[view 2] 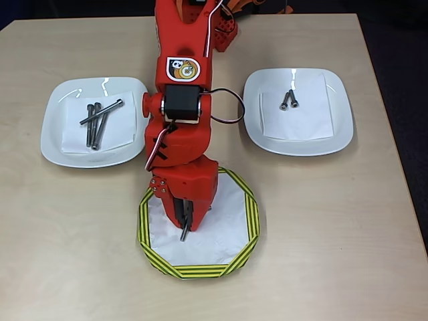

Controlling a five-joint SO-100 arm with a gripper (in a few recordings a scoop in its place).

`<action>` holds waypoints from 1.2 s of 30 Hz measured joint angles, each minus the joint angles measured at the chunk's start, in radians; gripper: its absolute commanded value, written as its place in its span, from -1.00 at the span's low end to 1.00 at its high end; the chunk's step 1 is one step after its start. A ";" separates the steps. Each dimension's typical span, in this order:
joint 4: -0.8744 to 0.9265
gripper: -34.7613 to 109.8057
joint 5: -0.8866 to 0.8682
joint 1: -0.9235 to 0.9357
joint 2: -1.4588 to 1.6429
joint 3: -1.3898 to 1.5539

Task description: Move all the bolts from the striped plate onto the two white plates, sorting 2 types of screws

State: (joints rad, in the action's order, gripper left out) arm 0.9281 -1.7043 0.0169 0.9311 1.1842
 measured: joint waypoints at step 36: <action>0.167 -0.52 -0.477 -0.529 0.762 0.675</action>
State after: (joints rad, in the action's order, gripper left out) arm 1.0953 -2.1813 -0.5123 1.6935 1.8592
